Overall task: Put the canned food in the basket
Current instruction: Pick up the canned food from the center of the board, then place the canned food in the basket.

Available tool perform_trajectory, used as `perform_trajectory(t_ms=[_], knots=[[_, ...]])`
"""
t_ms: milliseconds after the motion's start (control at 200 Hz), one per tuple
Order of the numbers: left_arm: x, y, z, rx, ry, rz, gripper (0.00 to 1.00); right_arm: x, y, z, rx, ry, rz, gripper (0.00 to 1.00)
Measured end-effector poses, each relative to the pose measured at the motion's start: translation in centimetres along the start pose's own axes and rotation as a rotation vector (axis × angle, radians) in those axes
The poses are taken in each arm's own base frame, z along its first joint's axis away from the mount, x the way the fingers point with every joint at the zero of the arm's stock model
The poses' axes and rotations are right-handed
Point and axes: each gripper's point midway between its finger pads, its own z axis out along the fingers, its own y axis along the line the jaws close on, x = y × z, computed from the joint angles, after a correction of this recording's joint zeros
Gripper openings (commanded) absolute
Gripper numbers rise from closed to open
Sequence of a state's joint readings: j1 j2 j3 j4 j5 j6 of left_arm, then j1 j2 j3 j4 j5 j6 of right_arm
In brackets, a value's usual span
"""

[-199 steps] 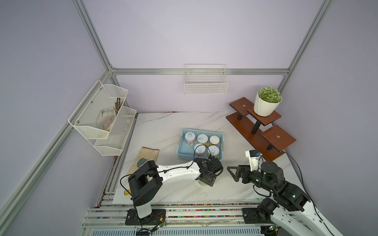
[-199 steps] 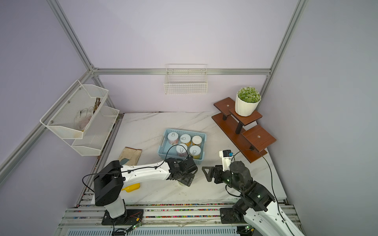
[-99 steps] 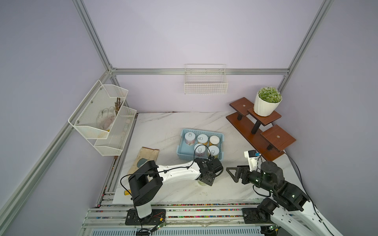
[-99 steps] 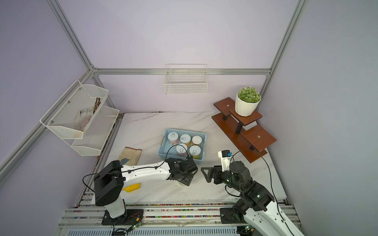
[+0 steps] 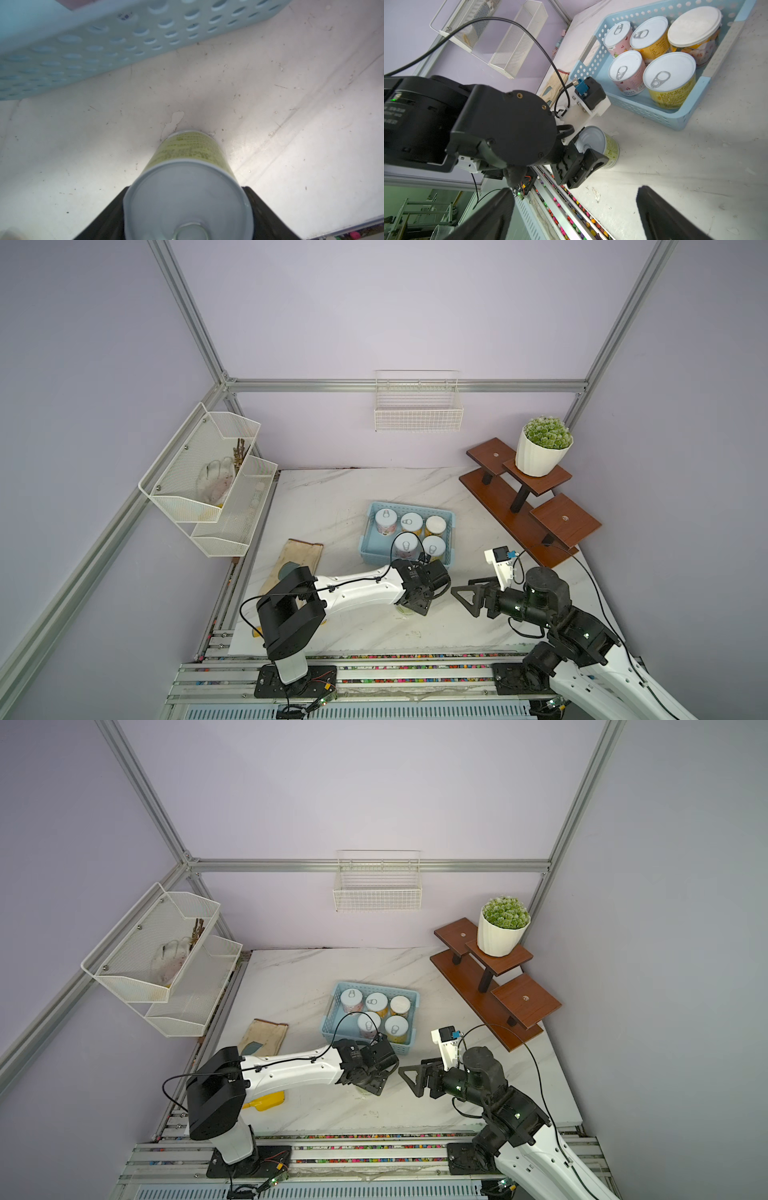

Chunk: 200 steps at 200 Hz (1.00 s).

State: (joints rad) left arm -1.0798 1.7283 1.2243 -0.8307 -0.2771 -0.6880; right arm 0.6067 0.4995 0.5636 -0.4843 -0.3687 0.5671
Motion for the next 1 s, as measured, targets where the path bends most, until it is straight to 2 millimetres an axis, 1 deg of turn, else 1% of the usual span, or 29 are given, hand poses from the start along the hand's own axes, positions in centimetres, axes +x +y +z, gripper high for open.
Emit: perform_trajectory(t_ms=[155,225,290,380,440,505,550,645,745,810,895,1000], knots=[[-1.0,1.6,-1.8,0.012,-0.032,-0.041,0.47,0.1,0.7,0.5,-0.045,0.021,-0.039,0.97],[-1.6,2.5,-2.7,0.018,-0.051,-0.057,0.42,0.1,0.8,0.8,-0.053,0.03,-0.057,0.97],[-2.3,3.6,-3.6,0.023,-0.071,-0.08,0.39,0.2,1.0,1.3,-0.058,0.039,-0.074,0.98],[-3.1,5.4,-4.6,0.024,-0.092,-0.109,0.32,0.3,1.5,1.9,-0.071,0.057,-0.11,0.99],[-3.6,6.7,-5.2,0.02,-0.107,-0.126,0.24,0.1,2.0,2.3,-0.078,0.061,-0.135,0.99],[-4.1,7.9,-5.6,0.014,-0.119,-0.137,0.12,-0.3,2.8,2.8,-0.09,0.053,-0.171,0.99],[-4.4,8.8,-5.8,0.006,-0.122,-0.141,0.08,-0.7,3.3,3.2,-0.096,0.045,-0.193,0.99],[-5.1,10.3,-6.1,-0.006,-0.122,-0.148,0.05,-1.6,3.9,4.0,-0.098,0.019,-0.231,0.99],[-6.3,11.7,-6.9,-0.008,-0.134,-0.152,0.04,-3.1,3.9,5.3,-0.063,-0.001,-0.266,1.0],[-7.2,12.4,-7.4,-0.009,-0.15,-0.153,0.04,-3.8,3.7,6.3,-0.037,-0.006,-0.291,0.99],[-8.6,13.3,-7.8,-0.016,-0.164,-0.155,0.04,-4.2,3.2,7.5,-0.013,-0.003,-0.325,0.99],[-9.8,14.0,-7.4,-0.022,-0.16,-0.139,0.03,-4.5,2.6,9.1,0.023,0.023,-0.363,1.0]])
